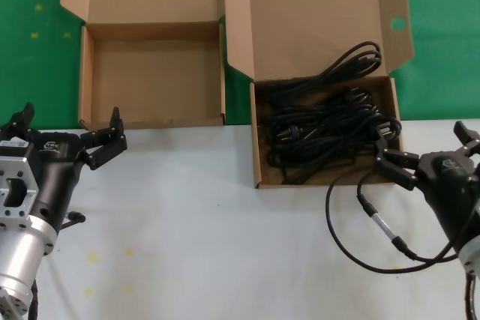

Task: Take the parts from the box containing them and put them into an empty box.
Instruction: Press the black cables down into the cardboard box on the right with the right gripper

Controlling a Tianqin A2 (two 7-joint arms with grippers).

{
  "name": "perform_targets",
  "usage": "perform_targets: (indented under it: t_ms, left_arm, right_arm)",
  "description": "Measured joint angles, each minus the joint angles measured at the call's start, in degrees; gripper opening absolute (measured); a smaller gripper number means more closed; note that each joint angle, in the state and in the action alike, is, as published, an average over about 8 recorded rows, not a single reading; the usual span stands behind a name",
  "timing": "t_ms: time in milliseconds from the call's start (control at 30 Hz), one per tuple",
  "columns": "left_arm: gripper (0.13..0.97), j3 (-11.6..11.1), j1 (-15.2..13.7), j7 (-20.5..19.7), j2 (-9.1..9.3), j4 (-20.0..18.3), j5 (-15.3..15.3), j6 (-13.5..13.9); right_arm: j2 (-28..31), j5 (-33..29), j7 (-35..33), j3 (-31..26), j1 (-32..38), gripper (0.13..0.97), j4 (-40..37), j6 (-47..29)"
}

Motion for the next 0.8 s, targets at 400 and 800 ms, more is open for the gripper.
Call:
perform_targets:
  t_ms: [400,800]
  left_arm:
    - [0.961,0.0,0.0,0.0,0.0,0.0,0.0,0.0]
    - [0.92,0.0,0.0,0.0,0.0,0.0,0.0,0.0]
  right_arm:
    - [0.0,0.0,0.0,0.0,0.0,0.966,0.0,0.0]
    - [2.1,-0.4,-0.3,-0.9,-0.1,0.966,1.7,-0.9]
